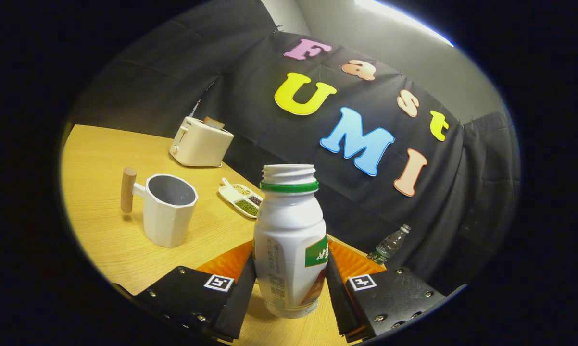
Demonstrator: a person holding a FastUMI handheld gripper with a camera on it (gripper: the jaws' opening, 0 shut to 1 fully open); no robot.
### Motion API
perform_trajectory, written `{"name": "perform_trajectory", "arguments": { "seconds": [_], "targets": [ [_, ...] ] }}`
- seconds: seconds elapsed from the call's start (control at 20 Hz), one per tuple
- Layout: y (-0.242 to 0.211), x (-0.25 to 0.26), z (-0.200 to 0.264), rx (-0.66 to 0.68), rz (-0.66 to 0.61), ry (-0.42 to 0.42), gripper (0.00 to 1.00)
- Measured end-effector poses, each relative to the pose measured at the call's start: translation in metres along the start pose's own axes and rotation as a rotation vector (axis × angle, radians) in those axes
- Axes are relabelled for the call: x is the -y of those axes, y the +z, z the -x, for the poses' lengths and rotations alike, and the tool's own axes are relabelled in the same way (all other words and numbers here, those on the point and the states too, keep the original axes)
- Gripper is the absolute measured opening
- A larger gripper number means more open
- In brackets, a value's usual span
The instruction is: Take the bottle from table, then pour the juice into the cup, finally place the bottle on the coaster
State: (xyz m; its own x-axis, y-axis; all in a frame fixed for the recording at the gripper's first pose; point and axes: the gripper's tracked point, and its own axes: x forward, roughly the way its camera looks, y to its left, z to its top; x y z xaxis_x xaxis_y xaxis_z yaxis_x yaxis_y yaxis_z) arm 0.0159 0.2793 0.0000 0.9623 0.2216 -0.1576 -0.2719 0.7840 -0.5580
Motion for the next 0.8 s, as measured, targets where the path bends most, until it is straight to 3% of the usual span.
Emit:
{"name": "perform_trajectory", "arguments": {
  "seconds": [0.8],
  "targets": [
    [0.014,-0.037,-0.029,-0.028,0.329,0.063,0.72]
  ]
}}
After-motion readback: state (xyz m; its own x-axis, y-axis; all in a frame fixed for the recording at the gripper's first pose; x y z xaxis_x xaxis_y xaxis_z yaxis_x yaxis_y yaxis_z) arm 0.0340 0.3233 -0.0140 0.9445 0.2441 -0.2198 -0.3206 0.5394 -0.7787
